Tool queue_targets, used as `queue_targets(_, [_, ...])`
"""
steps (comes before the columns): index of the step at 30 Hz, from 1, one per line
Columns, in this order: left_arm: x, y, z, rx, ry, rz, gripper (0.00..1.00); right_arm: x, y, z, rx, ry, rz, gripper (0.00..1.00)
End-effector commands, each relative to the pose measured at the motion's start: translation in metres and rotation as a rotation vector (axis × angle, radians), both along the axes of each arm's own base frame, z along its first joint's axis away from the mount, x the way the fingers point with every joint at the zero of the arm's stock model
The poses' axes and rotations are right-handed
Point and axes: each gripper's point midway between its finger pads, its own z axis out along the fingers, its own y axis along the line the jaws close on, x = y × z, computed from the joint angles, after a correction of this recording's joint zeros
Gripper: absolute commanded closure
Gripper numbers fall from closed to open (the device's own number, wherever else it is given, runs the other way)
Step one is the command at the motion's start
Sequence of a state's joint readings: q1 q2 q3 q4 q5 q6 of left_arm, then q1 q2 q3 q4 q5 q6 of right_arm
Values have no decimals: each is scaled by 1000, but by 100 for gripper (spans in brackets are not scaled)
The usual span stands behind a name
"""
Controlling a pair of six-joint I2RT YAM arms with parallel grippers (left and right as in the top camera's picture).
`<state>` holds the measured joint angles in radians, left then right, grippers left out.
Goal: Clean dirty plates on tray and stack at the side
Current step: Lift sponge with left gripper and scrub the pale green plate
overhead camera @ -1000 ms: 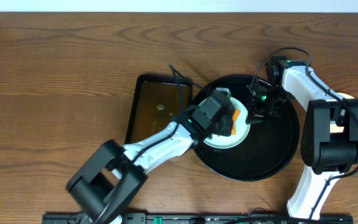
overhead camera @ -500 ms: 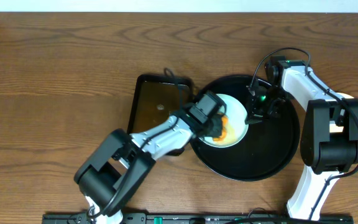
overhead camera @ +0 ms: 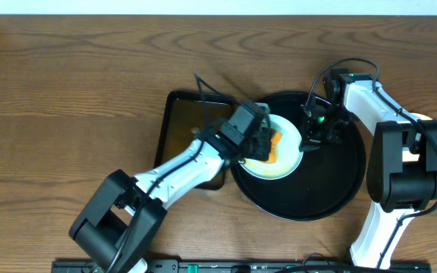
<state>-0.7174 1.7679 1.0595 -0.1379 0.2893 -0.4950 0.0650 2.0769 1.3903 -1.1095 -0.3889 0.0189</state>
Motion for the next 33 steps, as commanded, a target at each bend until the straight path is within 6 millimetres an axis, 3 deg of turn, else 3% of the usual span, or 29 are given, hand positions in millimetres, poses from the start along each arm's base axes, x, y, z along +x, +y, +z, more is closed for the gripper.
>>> queue_targets(1, [3,-15,0,20,-91,-68,92,-7,-4,-8,-30,32,-4,99])
queue_targets(12, [22,-31,-36,18,-142,-68,93,-7,-2,-8,-30,32,3,99])
queue_targets(15, [33,-19,-45,41,-146,-52,92,-8,-1,-8,-31,32,6,99])
queue_targets(20, [52,22,-54,106,-84,20,92,-8,1,-8,-31,32,11,99])
queue_targets(24, [25,56,-76,227,85,33,93,-8,2,-8,-31,29,14,99])
queue_targets(29, [-35,63,-86,310,289,-47,93,-8,-1,-9,-50,27,19,99])
queue_targets(33, [-62,73,-84,373,362,-76,93,-7,-2,-10,-53,26,19,99])
